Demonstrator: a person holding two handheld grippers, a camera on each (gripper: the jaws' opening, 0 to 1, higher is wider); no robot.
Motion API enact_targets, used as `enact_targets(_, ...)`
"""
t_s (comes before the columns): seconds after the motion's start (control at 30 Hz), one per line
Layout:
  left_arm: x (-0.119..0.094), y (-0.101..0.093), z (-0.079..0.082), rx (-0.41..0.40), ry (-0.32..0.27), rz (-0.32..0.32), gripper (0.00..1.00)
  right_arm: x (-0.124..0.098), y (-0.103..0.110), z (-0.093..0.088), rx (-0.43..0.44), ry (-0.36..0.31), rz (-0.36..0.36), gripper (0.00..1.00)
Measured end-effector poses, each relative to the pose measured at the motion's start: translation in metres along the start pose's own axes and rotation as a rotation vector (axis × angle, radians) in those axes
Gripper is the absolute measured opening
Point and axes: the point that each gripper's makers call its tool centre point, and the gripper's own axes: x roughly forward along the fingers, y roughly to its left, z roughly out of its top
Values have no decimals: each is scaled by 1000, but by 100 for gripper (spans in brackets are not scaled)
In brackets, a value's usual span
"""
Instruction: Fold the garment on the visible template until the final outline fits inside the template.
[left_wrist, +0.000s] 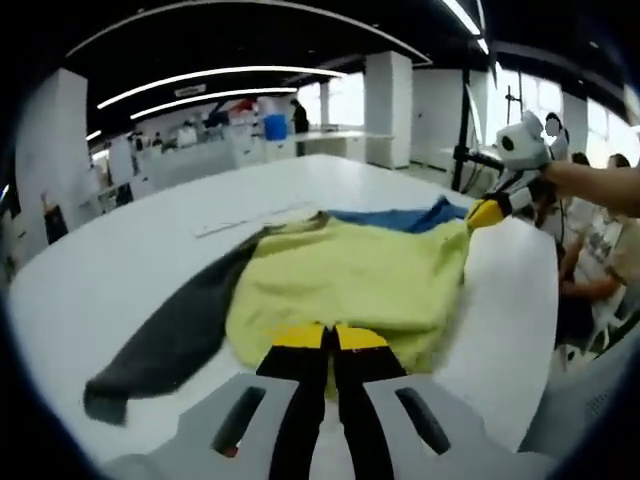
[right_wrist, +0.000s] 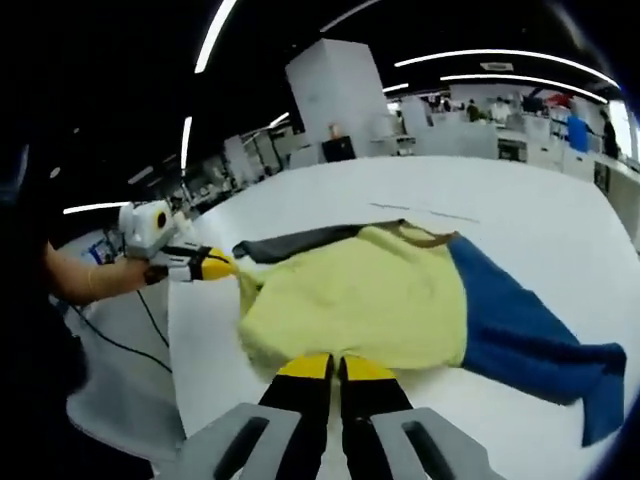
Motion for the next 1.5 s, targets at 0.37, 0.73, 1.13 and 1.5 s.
enact_targets(0.37, 32, 42, -10, -157, 13, 62, 0, 35, -48, 6, 60, 52, -133, 0)
enact_targets(0.73, 45, 54, -32, -195, 62, 87, 0, 53, -79, -10, 96, 100, -223, 0)
enact_targets(1.13, 38, 59, -38, -210, 48, 69, 18, 41, -79, -10, 73, 106, -280, 24)
enact_targets(1.5, 26, 52, -48, -150, 86, 8, 21, 26, -55, -33, 98, 167, -332, 38)
